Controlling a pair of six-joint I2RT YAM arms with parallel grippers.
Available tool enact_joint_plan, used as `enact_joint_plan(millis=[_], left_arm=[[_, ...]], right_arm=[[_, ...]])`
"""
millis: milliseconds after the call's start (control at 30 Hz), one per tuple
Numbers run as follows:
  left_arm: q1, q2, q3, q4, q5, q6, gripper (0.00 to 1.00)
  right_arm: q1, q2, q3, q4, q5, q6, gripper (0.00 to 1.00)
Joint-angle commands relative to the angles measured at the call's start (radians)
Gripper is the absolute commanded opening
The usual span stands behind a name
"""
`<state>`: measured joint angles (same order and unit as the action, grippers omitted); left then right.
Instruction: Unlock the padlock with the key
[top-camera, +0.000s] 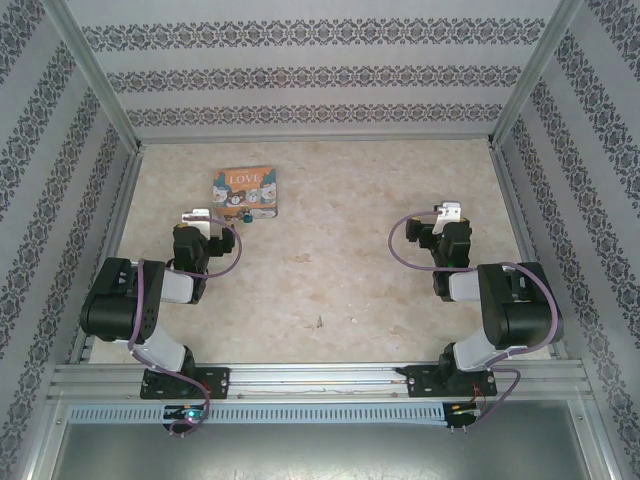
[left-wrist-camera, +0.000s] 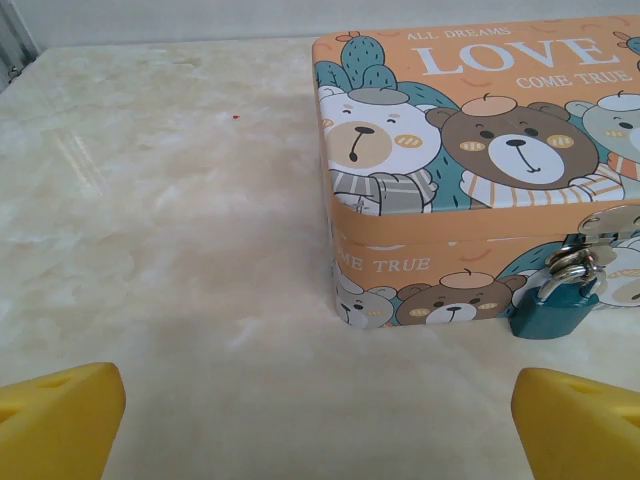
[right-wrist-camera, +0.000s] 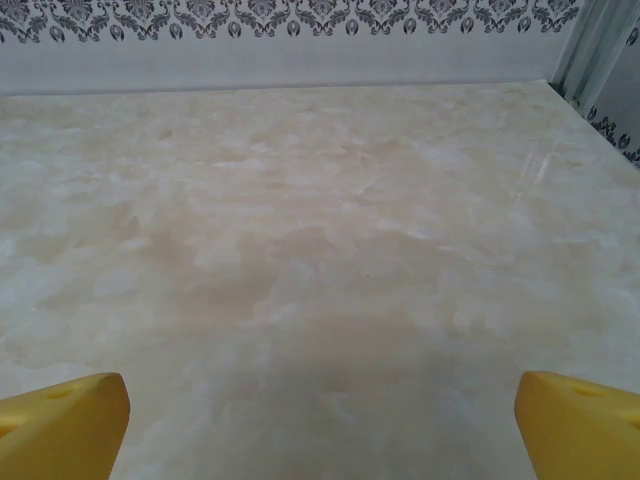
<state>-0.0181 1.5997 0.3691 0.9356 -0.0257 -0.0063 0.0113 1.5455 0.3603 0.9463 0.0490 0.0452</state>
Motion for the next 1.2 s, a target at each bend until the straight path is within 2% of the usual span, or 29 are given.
enact_joint_plan(millis=[0, 1167], left_arm=[[0.01, -0.004, 0.012, 0.029, 0.017, 0.014, 0.99], [0.012, -0.004, 0.015, 0.023, 0.001, 0.003, 0.99]], right_arm=[[0.008, -0.013, 0.011, 0.014, 0.018, -0.008, 0.98], [0.001, -0.013, 0.014, 0.008, 0.003, -0.002, 0.98]])
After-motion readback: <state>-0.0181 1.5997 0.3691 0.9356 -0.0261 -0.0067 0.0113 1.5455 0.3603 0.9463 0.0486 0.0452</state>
